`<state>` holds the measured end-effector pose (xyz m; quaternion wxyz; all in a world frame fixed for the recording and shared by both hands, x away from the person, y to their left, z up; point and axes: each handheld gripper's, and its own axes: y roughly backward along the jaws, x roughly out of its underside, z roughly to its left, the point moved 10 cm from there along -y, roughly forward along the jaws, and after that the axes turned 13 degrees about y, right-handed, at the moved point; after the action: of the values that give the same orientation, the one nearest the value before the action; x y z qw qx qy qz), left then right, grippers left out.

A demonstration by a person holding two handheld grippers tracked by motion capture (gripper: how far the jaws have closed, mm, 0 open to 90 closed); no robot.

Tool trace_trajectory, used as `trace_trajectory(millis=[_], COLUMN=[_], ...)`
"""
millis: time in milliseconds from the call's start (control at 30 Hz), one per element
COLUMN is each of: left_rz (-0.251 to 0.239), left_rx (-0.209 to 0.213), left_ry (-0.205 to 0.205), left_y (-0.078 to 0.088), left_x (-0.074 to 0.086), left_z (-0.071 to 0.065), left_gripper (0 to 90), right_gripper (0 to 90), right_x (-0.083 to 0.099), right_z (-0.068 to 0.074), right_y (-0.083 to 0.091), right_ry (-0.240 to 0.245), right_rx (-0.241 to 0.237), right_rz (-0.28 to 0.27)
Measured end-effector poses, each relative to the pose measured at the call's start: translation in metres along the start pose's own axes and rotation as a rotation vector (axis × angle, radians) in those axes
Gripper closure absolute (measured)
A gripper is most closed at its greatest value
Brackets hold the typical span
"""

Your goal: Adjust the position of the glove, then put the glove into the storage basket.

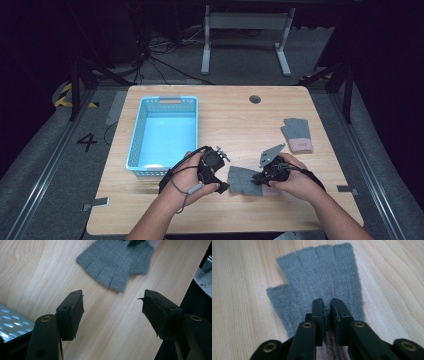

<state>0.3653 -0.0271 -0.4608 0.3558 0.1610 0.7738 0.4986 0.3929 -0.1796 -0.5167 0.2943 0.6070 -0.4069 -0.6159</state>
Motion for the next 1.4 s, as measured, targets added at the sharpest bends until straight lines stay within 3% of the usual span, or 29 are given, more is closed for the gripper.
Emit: trace_trajectory(millis=[233,400,433,567,600,867,1400], left_rz=[0.01,0.005,0.006,0.008,0.01,0.014,0.015], left_rx=[0.003,0.005,0.01,0.011,0.014,0.012,0.012], left_ry=[-0.008,-0.017,-0.017,-0.022,-0.027,-0.035,-0.023], left_y=[-0.001,0.0,-0.001,-0.002,-0.003,-0.004,-0.002], left_x=[-0.002,-0.006,-0.007,-0.009,-0.01,-0.011,-0.01], left_z=[-0.001,-0.002,-0.002,-0.003,-0.004,-0.004,-0.002], left_gripper=[34.2,34.2,34.2,34.2,34.2,34.2,34.1], right_gripper=[62.8,61.6,61.4,60.2,60.1,60.6,60.5], right_x=[-0.001,-0.003,-0.003,-0.002,-0.001,0.002,0.011], right_z=[-0.001,-0.003,-0.003,-0.005,-0.007,-0.018,-0.037], right_y=[0.003,0.012,0.018,0.026,0.032,0.053,0.078], right_ry=[-0.025,-0.048,-0.077,-0.103,-0.135,-0.219,-0.326], right_rx=[0.023,0.047,0.058,0.084,0.109,0.175,0.244], right_rz=[-0.046,-0.078,-0.093,-0.114,-0.13,-0.183,-0.209])
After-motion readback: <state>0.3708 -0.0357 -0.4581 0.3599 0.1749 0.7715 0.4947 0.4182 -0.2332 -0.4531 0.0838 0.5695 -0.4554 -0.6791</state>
